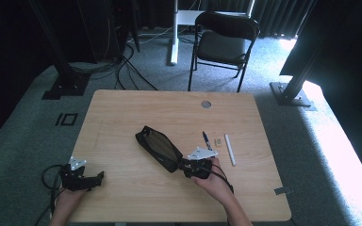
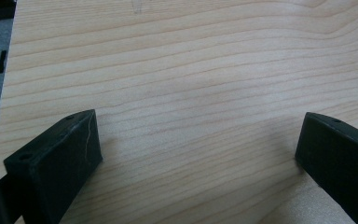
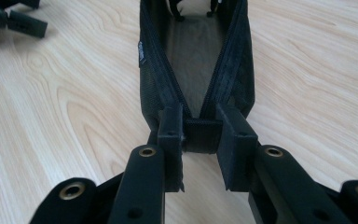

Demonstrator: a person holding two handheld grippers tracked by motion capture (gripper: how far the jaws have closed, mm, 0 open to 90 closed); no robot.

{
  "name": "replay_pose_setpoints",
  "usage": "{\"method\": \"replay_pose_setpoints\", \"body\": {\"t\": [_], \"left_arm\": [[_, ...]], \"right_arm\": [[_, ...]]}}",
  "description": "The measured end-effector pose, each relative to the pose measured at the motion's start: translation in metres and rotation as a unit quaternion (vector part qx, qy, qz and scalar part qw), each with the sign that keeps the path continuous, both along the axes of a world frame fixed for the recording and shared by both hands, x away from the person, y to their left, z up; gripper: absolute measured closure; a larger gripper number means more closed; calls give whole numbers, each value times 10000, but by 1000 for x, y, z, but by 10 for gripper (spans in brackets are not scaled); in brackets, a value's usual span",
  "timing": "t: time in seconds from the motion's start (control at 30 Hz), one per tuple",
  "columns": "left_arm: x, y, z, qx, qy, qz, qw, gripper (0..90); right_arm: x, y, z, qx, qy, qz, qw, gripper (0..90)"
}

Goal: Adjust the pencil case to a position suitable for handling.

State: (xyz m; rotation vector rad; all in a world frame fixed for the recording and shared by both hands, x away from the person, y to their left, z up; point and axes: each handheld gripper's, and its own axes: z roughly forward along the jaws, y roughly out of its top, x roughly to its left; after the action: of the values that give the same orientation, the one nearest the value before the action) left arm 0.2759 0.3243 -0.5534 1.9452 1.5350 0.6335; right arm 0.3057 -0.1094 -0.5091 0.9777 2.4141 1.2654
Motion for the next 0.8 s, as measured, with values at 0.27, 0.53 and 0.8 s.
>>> {"method": "replay_pose_setpoints", "body": {"t": [0.27, 0.53, 0.8], "left_arm": [[0, 0, 0, 3, -1, 0, 10000, 4], [0, 0, 0, 2, -2, 0, 10000, 4], [0, 0, 0, 4, 1, 0, 10000, 4]], "right_arm": [[-13, -20, -4, 50, 155, -33, 9999, 728], [-26, -37, -1, 27, 190, 0, 9998, 729], [-35, -58, -4, 49, 295, -34, 9995, 728]]}}
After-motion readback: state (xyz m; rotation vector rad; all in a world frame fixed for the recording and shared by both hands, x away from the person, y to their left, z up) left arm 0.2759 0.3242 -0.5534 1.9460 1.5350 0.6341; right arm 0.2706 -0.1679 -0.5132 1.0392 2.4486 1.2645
